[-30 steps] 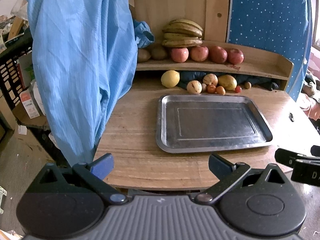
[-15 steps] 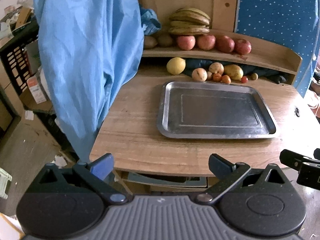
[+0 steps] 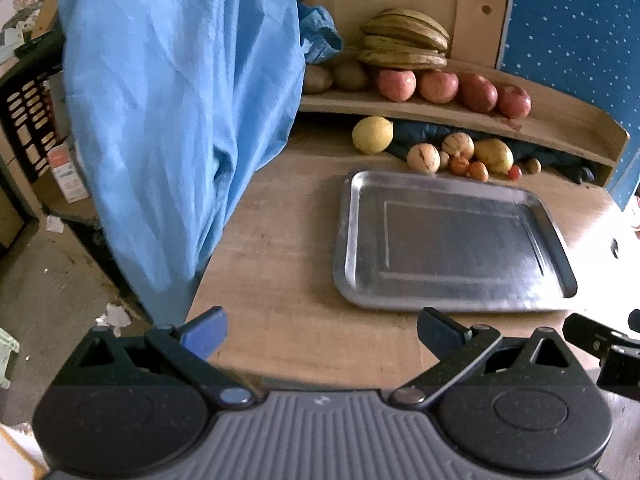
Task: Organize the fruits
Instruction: 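Close the left tool on the yellow lemon while the right tool grasps the striped pepino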
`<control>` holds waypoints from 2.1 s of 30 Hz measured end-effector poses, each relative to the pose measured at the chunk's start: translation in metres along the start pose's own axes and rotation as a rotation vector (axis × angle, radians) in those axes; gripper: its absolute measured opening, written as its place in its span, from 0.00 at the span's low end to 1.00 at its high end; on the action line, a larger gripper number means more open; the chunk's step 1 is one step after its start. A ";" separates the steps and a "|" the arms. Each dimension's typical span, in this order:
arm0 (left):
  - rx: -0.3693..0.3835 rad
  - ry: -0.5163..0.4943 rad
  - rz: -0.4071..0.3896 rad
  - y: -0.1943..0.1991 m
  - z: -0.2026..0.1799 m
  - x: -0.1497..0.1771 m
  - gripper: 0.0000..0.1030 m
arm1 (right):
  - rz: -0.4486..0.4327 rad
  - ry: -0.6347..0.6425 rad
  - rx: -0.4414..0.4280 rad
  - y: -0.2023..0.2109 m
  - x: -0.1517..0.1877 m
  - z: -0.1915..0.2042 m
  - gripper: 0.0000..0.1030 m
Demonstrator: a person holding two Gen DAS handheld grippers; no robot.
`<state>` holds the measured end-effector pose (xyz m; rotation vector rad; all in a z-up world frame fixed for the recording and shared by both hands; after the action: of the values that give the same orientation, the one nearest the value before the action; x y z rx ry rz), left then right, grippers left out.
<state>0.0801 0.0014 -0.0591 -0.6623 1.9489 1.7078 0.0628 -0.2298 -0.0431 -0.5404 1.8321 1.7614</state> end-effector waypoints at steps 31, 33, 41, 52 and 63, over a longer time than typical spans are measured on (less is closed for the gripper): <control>0.249 -0.194 0.071 -0.130 0.016 -0.114 1.00 | -0.001 -0.101 0.257 -0.088 -0.072 0.054 1.00; 0.261 -0.175 0.077 -0.135 0.019 -0.115 1.00 | 0.003 -0.088 0.264 -0.088 -0.074 0.057 1.00; 0.250 -0.132 0.065 -0.154 0.025 -0.138 1.00 | 0.003 -0.006 0.183 -0.094 -0.081 0.079 1.00; 0.233 -0.149 0.138 -0.185 0.022 -0.163 1.00 | 0.011 0.112 0.090 -0.121 -0.097 0.106 0.99; 0.221 -0.076 0.164 -0.231 0.024 -0.191 1.00 | 0.002 0.142 0.023 -0.179 -0.130 0.110 0.90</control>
<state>0.3742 0.0101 -0.1196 -0.3616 2.1468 1.5533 0.2867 -0.1423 -0.1014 -0.6703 1.9463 1.7406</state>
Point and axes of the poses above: each gripper's, at about its wrist camera, not at the fingertips, and y roughly against the way its jaws point, z to its left, x to its underside, the point moved 4 cm from there along -y, roughly the way its jaws point, and after that the axes turned 11 degrees about x, right-handed, at the moved point
